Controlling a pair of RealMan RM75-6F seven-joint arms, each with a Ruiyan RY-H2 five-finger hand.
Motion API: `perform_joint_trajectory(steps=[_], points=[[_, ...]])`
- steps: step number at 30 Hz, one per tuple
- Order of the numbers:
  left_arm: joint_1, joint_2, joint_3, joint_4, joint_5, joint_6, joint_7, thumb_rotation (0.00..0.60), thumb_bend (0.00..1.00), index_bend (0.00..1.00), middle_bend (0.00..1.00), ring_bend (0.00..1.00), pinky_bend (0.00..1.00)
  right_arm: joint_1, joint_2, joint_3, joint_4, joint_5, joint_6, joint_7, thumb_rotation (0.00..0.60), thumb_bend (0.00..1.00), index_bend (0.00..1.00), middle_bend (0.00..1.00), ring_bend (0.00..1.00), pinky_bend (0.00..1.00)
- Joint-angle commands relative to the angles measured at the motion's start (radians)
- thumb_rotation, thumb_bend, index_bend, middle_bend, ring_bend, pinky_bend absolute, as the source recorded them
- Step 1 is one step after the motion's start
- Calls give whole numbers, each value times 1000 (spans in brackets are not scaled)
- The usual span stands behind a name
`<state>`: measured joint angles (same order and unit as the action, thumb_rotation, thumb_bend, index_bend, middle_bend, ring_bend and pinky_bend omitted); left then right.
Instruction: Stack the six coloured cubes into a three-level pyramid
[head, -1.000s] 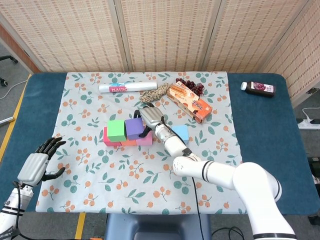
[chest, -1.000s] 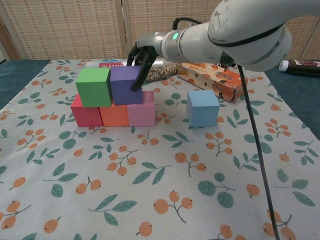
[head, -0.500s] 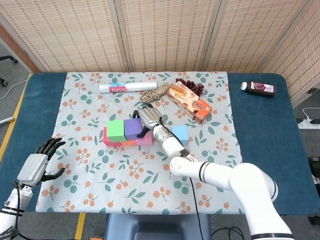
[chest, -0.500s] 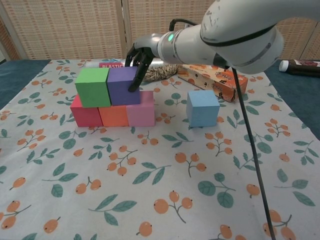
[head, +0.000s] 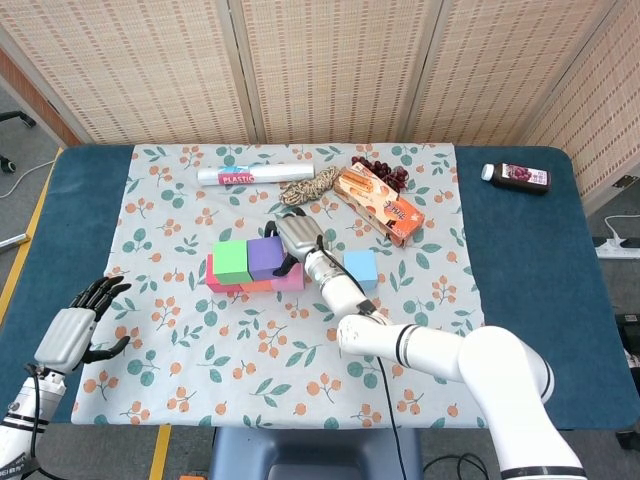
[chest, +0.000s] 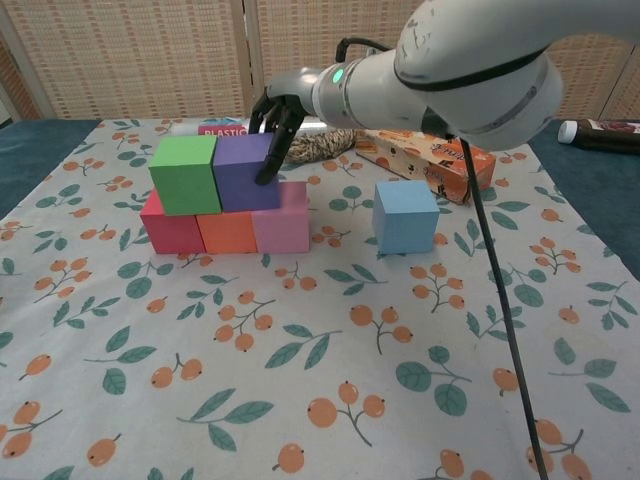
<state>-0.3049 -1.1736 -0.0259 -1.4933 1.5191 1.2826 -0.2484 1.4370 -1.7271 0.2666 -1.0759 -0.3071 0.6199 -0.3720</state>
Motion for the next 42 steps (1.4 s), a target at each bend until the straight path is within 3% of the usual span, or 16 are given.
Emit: perform_joint_trajectory(steps=[1, 19, 42], points=[[0, -1, 0, 1, 1, 1, 1, 600, 297, 133, 50, 3, 138, -2, 6, 2, -13, 5, 10, -7, 600, 31, 423, 378, 170, 0], [-3, -8, 2, 8, 6, 0, -8, 600, 297, 128, 43, 0, 136, 4, 16, 9, -61, 93, 68, -86, 600, 31, 401, 378, 170, 0], [-2, -17, 6, 28, 10, 0, -25, 600, 297, 127, 40, 0, 135, 3, 7, 40, -67, 128, 77, -118, 600, 32, 396, 378, 170, 0]])
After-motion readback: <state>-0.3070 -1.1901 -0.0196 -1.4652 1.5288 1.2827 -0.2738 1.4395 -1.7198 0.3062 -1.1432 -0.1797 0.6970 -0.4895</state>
